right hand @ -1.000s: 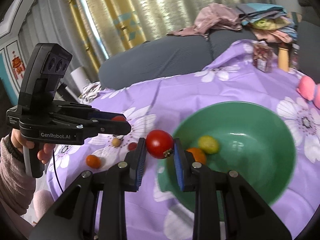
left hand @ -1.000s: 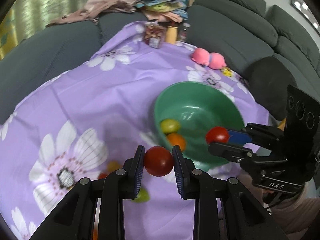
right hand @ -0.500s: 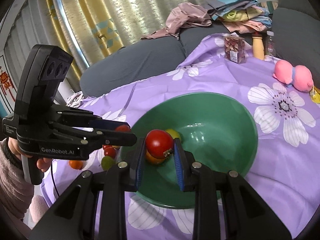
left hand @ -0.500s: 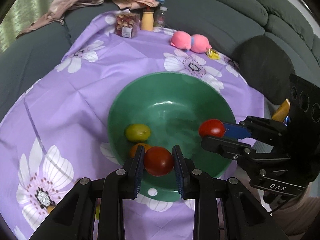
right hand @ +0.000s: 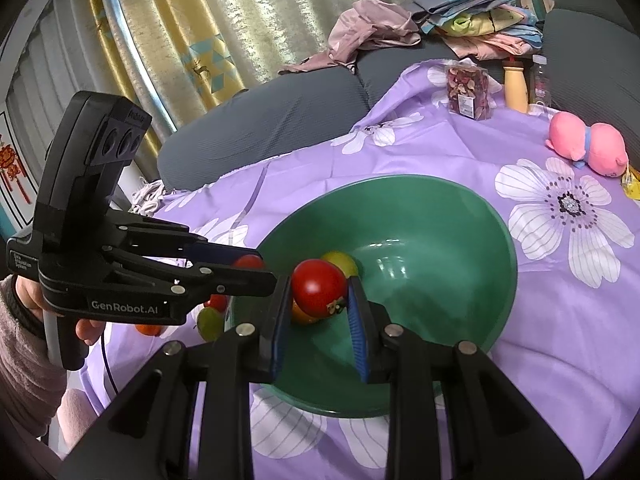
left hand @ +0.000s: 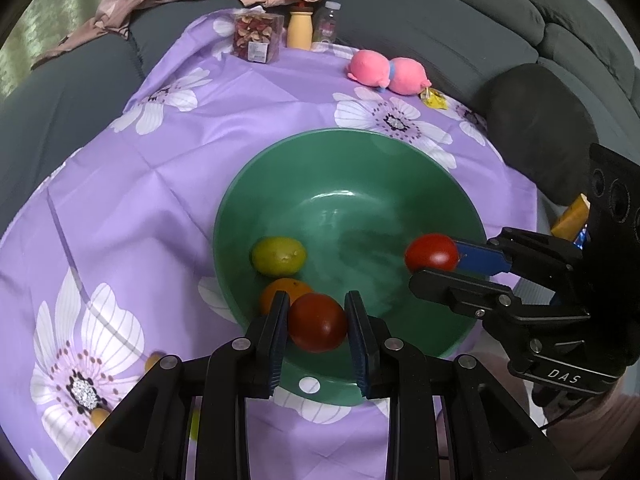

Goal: Organize fruits
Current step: 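Carry the red tomato with the right gripper into the green bowl and open, then withdraw the right gripper from the bowl back toward the fruits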

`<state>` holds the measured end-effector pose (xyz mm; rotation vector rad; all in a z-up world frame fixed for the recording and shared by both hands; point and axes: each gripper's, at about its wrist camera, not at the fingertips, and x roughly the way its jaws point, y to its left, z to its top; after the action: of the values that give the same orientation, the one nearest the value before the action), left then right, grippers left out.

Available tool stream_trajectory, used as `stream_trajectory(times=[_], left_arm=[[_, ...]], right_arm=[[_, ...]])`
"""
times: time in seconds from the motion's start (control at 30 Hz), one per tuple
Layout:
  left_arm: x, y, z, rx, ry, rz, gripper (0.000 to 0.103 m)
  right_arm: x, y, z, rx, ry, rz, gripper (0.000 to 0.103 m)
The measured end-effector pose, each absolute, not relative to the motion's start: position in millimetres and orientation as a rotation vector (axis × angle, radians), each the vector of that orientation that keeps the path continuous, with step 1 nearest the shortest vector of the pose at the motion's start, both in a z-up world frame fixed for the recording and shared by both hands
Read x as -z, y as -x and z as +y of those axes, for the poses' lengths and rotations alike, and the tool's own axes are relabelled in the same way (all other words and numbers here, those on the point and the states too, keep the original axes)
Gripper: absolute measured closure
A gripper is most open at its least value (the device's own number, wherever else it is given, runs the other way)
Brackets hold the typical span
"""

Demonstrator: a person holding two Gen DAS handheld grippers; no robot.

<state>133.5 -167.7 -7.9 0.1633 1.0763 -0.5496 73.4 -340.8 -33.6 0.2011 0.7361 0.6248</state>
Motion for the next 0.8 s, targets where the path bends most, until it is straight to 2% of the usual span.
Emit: stream_trajectory(times=[0.43, 0.57, 0.63, 0.7, 0.8], left_arm=[[5, -131, -161, 0.531, -0.135, 1.068, 0.074], [2, -130, -154, 0.512, -0.123, 1.063, 0.074], [1, -130, -150, 0.500, -0.113, 1.063, 0.071], [0, -129, -146, 0.487, -0.104, 1.060, 0.061], [-2, -127, -140, 0.476, -0.096, 1.055, 0.059]], right_arm=[[32, -72, -341, -0.615, -0.200, 0.737, 0.073], [31, -72, -341, -0.605, -0.203, 0.735, 0.060], [30, -71, -341, -0.603, -0.205, 0.731, 0.059], [29, -71, -341, -0.600, -0.204, 0.729, 0.055], [27, -70, -340, -0.599, -0.205, 0.727, 0.051]])
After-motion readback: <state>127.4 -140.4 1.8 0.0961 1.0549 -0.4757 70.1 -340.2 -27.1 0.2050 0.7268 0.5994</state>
